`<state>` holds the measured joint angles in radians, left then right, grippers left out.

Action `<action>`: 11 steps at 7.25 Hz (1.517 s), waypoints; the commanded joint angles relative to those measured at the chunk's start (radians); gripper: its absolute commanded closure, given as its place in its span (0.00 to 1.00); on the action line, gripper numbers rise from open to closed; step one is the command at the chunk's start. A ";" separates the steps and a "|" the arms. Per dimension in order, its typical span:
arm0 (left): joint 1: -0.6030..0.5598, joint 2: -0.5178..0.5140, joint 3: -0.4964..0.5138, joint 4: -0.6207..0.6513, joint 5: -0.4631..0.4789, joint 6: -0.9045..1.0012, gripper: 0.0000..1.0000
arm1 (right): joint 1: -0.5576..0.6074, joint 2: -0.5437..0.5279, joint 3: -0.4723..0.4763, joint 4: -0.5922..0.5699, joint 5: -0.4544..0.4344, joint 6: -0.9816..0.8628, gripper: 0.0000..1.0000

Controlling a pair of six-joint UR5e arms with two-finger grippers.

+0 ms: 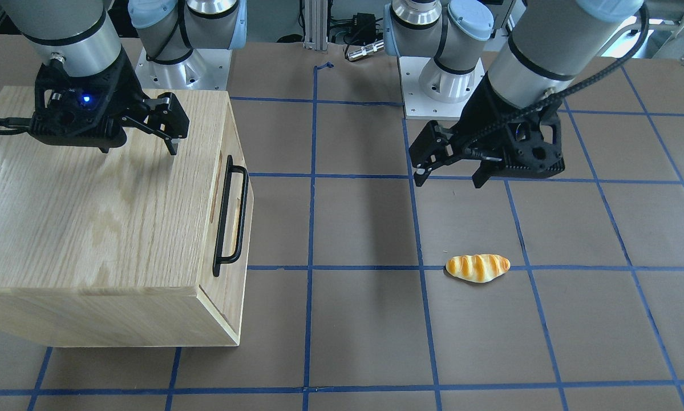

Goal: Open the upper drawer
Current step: 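Move the left gripper toward the black handle on the wooden drawer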

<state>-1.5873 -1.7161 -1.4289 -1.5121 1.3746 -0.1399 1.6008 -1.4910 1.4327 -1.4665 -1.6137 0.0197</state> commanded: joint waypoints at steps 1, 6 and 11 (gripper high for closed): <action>-0.077 -0.092 -0.004 0.173 -0.080 -0.108 0.00 | -0.001 0.000 0.002 0.000 0.000 0.000 0.00; -0.286 -0.212 -0.010 0.399 -0.121 -0.384 0.00 | 0.001 0.000 0.000 0.000 0.000 0.000 0.00; -0.330 -0.224 -0.031 0.426 -0.218 -0.464 0.00 | 0.001 0.000 0.002 0.000 0.000 -0.001 0.00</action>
<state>-1.9121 -1.9404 -1.4597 -1.0871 1.1828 -0.5841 1.6014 -1.4910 1.4336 -1.4665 -1.6137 0.0192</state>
